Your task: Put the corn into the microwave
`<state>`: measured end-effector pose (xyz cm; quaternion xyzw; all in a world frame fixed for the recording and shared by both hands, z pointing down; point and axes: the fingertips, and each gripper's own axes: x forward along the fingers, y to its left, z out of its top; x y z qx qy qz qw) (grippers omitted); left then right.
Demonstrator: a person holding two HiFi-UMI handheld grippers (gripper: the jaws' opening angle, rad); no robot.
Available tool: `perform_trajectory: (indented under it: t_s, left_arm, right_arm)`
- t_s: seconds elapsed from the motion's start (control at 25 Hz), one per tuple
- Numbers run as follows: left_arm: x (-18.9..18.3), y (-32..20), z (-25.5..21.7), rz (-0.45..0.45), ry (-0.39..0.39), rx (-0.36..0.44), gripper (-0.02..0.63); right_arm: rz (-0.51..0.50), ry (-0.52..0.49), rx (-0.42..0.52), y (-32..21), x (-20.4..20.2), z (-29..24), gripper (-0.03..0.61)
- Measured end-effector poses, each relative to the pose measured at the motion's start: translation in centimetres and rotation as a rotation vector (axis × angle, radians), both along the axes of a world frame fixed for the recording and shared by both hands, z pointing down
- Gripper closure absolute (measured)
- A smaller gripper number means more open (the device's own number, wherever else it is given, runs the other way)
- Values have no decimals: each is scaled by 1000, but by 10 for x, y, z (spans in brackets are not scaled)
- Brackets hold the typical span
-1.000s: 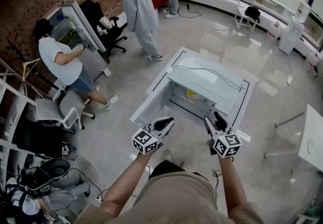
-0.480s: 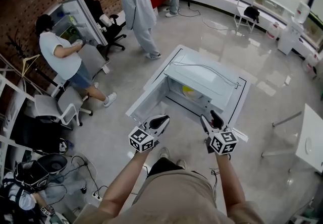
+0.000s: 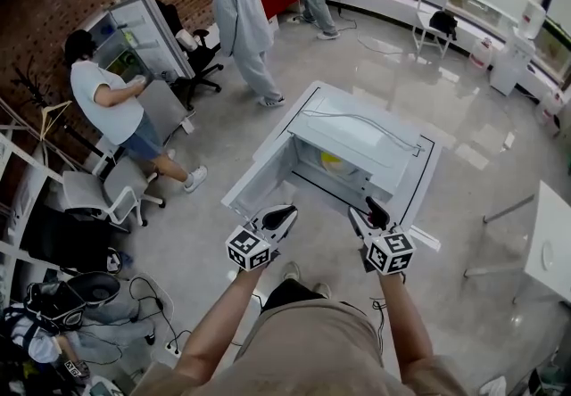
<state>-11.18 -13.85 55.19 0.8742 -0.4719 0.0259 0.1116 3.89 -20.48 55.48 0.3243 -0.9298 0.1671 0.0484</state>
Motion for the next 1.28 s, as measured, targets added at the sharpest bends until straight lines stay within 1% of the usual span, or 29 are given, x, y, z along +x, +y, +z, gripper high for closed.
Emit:
perform_trajectory:
  t_s: [0.48, 0.6, 0.68, 0.76, 0.92, 1.28]
  left_arm:
    - [3, 1, 2, 8, 1, -6, 603]
    - [3, 1, 0, 9, 3, -7, 603]
    - [2, 0, -1, 10, 5, -9, 603]
    - [0, -1, 1, 10, 4, -9, 603]
    - [0, -3, 2, 11, 5, -8, 603]
    - [1, -7, 2, 10, 8, -11, 603]
  right_arm:
    - [4, -5, -25, 2, 3, 7, 347]
    - [-4, 36, -7, 2, 3, 7, 351]
    - [-12, 82, 17, 3, 1, 8, 383]
    - [-17, 101, 33, 4, -1, 9, 393]
    - [-20, 107, 48, 3, -2, 9, 403]
    - [-40, 107, 22, 2, -5, 13, 405]
